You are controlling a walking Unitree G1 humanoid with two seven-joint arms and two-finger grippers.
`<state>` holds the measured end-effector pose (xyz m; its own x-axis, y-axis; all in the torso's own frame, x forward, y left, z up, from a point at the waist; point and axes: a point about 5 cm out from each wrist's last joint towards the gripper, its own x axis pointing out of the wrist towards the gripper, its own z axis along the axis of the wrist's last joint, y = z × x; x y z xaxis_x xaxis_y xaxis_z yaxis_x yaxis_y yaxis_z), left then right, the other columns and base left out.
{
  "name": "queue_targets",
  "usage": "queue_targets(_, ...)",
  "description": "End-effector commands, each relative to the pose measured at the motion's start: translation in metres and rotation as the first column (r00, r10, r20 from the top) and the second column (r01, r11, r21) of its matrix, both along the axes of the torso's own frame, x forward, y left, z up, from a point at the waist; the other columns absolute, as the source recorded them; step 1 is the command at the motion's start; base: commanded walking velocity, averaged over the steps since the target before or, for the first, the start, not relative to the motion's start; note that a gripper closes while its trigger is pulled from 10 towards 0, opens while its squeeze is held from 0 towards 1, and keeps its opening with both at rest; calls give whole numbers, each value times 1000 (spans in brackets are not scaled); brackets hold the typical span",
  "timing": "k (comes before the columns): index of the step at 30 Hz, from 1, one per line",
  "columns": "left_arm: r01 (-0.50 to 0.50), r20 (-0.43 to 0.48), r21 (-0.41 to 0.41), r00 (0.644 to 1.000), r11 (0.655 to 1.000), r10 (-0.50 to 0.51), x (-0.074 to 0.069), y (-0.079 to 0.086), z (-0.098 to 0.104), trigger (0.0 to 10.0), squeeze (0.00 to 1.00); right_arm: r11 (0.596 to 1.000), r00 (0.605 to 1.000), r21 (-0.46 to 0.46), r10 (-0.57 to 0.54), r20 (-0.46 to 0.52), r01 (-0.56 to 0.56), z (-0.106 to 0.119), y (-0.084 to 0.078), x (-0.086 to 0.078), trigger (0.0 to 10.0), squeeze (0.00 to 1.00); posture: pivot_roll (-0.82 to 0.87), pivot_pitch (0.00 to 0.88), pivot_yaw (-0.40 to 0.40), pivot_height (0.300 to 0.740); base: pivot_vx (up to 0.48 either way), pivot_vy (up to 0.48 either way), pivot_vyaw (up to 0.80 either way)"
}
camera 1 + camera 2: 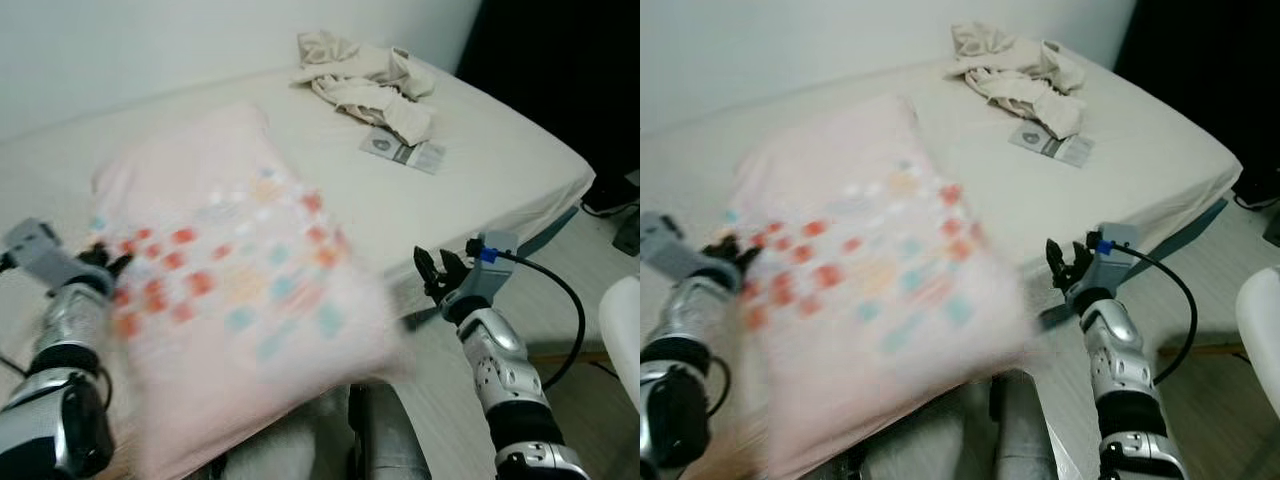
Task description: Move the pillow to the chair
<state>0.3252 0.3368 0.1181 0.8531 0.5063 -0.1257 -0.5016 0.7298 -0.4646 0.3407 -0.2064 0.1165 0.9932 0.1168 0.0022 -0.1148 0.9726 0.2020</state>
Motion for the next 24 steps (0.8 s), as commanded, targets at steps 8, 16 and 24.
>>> queue_targets(8, -101, -112, 153, 987, 983, 119, -52, 52, -15, 0, 0, 1000, 1000, 2, 5, -8, -5, -5, -1, 3, 10000, 0, -56, 159, -36, 590, 0, 0, 0)
queue_targets(16, 225, -128, 116, 969, 967, -210, -16, -21, -32, 2588, 0, 1000, 1000, 2, 1, -7, -1, -6, 0, 4, 10000, 0, -67, 153, -23, 590, 0, 0, 0)
queue_targets(24, 286, -17, 37, 958, 958, -285, -1, -45, -23, 10000, 1000, 1000, 1000, -12, -27, -5, 27, -7, -10, 3, 10000, 0, -79, 149, -15, 590, 0, 0, 0)
